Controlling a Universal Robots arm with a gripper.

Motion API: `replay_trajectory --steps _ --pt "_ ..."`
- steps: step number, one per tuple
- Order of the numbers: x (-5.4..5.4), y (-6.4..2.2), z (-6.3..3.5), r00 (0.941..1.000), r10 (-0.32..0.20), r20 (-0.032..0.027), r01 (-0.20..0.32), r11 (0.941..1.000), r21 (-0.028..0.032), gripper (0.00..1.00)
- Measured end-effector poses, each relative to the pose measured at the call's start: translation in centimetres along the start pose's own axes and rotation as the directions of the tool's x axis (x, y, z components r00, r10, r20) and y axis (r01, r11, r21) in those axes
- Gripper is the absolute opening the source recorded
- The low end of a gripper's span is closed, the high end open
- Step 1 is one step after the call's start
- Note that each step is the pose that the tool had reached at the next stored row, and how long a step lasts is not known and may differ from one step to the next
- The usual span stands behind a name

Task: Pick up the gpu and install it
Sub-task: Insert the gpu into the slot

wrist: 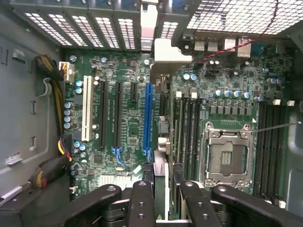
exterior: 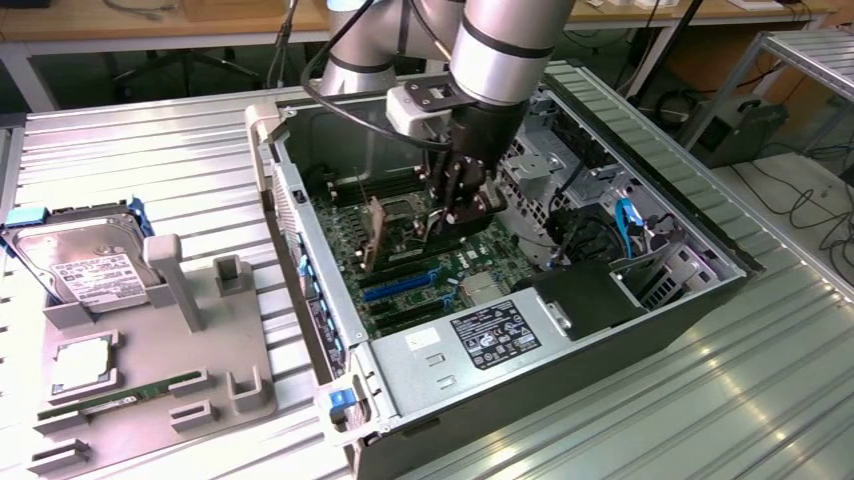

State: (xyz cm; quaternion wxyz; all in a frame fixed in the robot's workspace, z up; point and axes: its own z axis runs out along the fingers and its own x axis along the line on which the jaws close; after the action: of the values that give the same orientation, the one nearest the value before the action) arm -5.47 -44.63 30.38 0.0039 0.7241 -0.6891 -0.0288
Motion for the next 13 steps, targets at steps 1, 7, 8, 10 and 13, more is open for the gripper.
replay_trajectory --steps 1,7,8,10,13 --pt "0.13 0.02 0.00 1.0000 0.000 0.0004 0.000 1.0000 0.0000 0.26" --pt "0.71 0.20 0.00 1.0000 0.000 0.0016 0.000 1.0000 0.0001 0.26" --pt "0.78 0.23 0.00 1.0000 0.000 0.0016 0.000 1.0000 0.0001 0.26" --pt "0.84 0.35 0.01 1.0000 0.000 0.0016 0.000 1.0000 0.0001 0.26" --pt "0.98 0.54 0.04 1.0000 0.000 0.0016 0.000 1.0000 0.0001 0.26"
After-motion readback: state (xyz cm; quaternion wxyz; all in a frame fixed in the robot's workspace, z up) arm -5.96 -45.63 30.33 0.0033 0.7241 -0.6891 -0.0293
